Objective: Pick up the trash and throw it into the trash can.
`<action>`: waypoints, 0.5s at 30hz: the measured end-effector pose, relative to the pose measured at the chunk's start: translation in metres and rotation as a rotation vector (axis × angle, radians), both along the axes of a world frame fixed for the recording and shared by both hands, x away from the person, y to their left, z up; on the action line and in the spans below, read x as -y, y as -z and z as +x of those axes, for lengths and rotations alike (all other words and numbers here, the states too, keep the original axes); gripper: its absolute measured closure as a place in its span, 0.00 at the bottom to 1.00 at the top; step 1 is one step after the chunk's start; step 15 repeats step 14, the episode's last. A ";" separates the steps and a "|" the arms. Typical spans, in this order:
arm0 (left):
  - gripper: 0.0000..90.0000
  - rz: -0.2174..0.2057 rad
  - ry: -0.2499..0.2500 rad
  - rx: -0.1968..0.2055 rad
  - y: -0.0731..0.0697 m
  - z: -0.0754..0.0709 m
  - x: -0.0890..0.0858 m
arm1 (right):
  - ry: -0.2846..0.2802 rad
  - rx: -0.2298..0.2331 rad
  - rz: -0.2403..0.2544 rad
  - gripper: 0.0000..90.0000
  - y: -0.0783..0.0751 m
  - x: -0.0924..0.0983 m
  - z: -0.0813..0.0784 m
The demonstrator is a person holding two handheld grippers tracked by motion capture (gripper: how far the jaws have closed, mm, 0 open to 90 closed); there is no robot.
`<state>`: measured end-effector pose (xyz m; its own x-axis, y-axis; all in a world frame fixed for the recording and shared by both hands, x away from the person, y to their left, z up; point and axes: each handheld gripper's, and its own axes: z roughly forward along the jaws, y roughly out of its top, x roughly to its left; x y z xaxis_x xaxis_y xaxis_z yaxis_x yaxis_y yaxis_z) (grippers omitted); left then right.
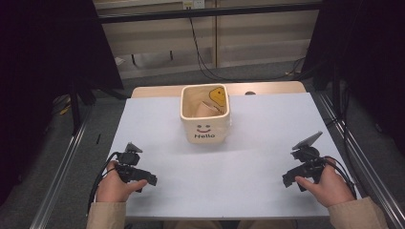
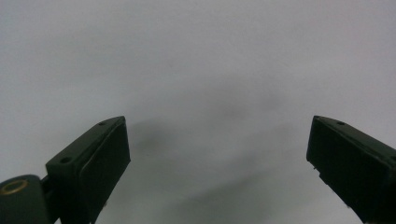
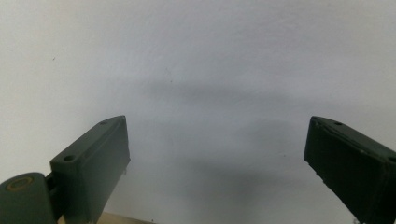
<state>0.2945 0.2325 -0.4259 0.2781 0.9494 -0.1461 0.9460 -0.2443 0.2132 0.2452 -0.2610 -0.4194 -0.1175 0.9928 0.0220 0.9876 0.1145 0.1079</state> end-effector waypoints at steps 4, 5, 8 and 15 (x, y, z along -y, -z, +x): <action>0.06 0.012 0.009 -0.007 0.000 0.000 -0.002 | -0.004 0.006 0.009 0.07 0.001 0.000 0.000; 0.06 0.009 0.007 -0.004 0.000 0.000 -0.002 | -0.001 0.001 0.003 0.07 0.001 -0.001 0.000; 0.06 0.020 0.015 0.012 -0.001 0.000 -0.002 | 0.000 -0.003 -0.004 0.07 0.001 -0.001 0.000; 0.06 0.016 0.023 0.027 -0.003 0.000 -0.001 | -0.001 0.001 0.006 0.07 0.001 -0.001 0.000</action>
